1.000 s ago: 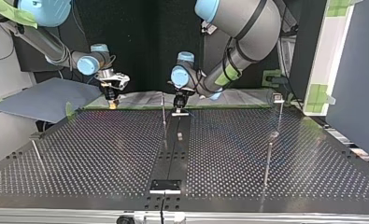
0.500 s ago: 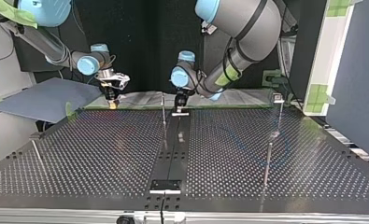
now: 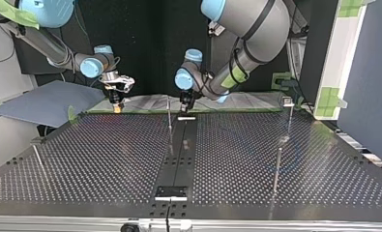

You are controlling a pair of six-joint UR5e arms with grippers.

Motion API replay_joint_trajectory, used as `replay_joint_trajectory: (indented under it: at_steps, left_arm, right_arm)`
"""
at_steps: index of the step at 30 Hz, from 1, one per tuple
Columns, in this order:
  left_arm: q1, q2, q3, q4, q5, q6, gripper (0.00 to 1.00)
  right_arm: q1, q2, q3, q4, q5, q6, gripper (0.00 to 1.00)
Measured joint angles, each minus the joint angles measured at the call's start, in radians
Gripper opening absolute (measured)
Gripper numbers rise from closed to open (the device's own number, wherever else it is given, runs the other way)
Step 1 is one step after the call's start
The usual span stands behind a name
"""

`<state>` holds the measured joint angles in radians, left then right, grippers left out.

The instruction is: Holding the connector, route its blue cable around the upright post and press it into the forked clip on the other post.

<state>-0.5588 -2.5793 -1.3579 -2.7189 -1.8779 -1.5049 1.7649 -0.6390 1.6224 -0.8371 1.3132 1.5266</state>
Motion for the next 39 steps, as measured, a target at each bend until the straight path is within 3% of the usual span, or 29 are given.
replay_joint_trajectory:
  at_steps: [9, 19, 26, 39]
  left_arm:
    - [0.000, 0.011, -0.009, -0.030, 0.075, -0.015, 1.00]
    - [0.015, 0.089, -0.086, 0.039, 0.148, -0.084, 1.00]
    - [0.015, 0.107, -0.137, 0.062, 0.202, -0.132, 1.00]
    - [0.007, 0.109, -0.165, 0.066, 0.242, -0.138, 1.00]
  right_arm:
    - [-0.001, 0.000, 0.000, 0.002, 0.000, 0.000, 0.00]
    - [0.000, 0.000, 0.000, 0.006, -0.001, 0.000, 0.00]
    - [-0.001, 0.000, 0.000, 0.018, -0.002, -0.004, 0.00]
    - [-0.002, 0.000, -0.001, 0.021, -0.002, -0.005, 0.00]
